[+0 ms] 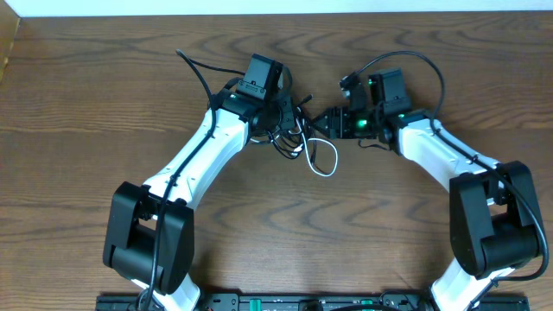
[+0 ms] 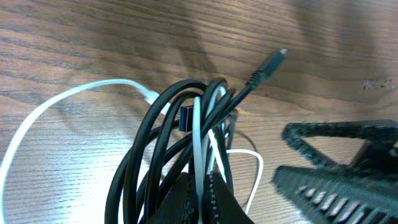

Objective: Untangle cables

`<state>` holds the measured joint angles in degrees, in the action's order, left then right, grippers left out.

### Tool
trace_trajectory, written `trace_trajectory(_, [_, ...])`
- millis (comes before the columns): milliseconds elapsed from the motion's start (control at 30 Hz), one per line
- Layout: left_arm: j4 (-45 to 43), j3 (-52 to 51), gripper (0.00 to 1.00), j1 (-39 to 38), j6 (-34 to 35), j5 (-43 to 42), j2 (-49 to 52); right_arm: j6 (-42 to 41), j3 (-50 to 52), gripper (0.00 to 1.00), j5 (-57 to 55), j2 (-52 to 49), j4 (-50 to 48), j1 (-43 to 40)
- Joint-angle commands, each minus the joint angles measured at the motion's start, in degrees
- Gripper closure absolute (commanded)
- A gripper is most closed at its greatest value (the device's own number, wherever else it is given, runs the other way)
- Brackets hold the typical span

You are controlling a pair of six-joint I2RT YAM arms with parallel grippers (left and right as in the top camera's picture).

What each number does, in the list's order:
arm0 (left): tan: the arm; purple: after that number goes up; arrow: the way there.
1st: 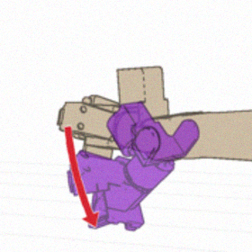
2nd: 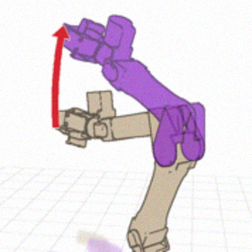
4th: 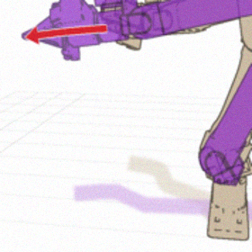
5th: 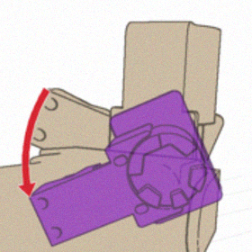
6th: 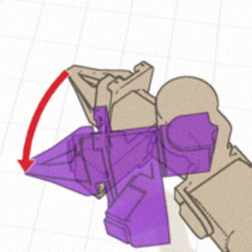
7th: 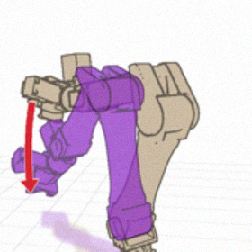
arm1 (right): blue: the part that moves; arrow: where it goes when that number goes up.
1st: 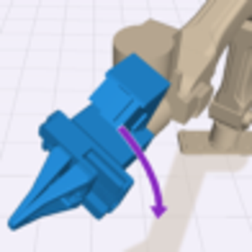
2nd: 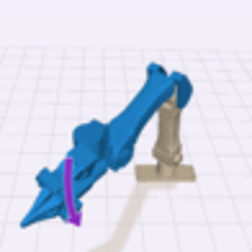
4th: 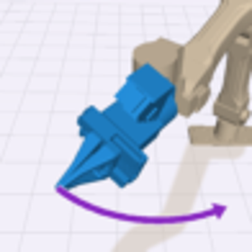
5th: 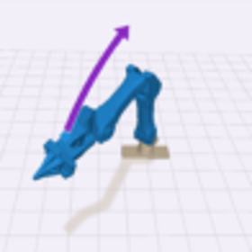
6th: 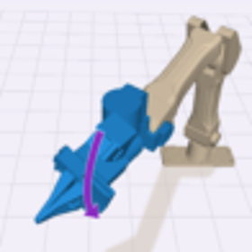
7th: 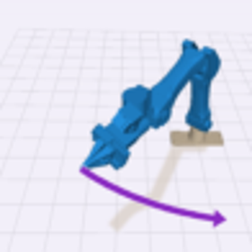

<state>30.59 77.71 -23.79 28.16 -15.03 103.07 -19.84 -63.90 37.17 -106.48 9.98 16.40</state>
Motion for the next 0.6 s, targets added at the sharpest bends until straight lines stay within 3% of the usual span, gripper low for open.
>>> trace_trajectory(0, [-0.1,1.0,0.92,-0.1,0.0,-1.1,-0.1,-0.7,0.1,0.41,0.7,-0.4,-0.6,1.7])
trace_trajectory(167, [-0.1,1.0,0.93,0.1,2.0,-1.0,-0.1,-0.7,0.1,0.43,1.0,-0.4,-2.6,3.1])
trace_trajectory(300, [-0.1,1.0,0.93,1.1,9.3,-1.2,-0.1,1.3,0.1,0.47,3.7,-0.4,-4.3,3.7])
trace_trajectory(567, [-0.1,1.0,0.93,4.6,16.7,-10.3,-0.1,4.7,0.1,0.51,7.5,-0.4,-7.5,4.5])
